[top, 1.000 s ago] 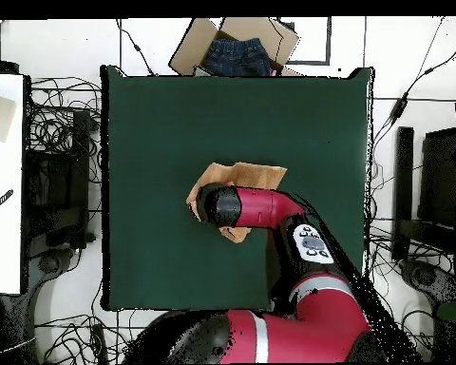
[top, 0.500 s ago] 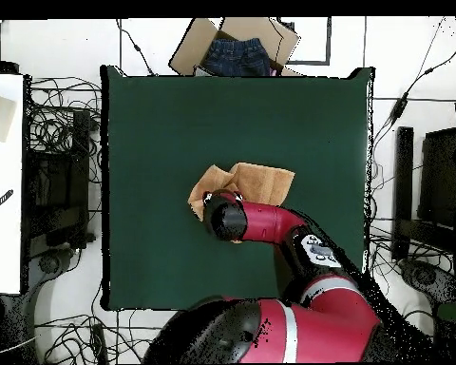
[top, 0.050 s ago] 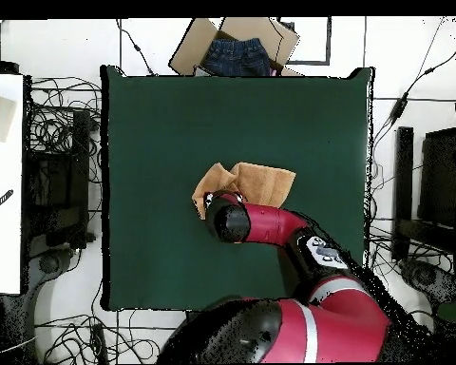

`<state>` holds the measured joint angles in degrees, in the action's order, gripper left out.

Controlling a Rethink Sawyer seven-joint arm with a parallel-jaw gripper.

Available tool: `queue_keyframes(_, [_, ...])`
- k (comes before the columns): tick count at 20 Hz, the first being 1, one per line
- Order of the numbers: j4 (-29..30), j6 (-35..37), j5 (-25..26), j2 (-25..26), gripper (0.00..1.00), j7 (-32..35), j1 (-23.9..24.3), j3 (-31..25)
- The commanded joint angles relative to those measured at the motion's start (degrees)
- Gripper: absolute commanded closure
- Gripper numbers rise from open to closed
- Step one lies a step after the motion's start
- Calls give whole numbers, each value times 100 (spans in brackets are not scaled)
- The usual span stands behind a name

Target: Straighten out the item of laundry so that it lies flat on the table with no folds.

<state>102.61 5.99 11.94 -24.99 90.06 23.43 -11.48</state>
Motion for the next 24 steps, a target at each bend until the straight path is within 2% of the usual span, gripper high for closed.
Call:
queue_keyframes(1, [297,-179,325,428,100,578,109,-396])
queue_keyframes(9, [251,-48,319,416,100,589,77,-377])
queue_keyframes(13, [205,309,201,296,100,563,-15,-292])
queue_keyframes(16, [373,1002,-43,-223,100,557,-48,-303])
queue_keyframes(21, [910,2291,-388,-1666,100,588,-229,-154])
queue_keyframes(24, [1007,3022,-566,-2288,100,651,-373,-50])
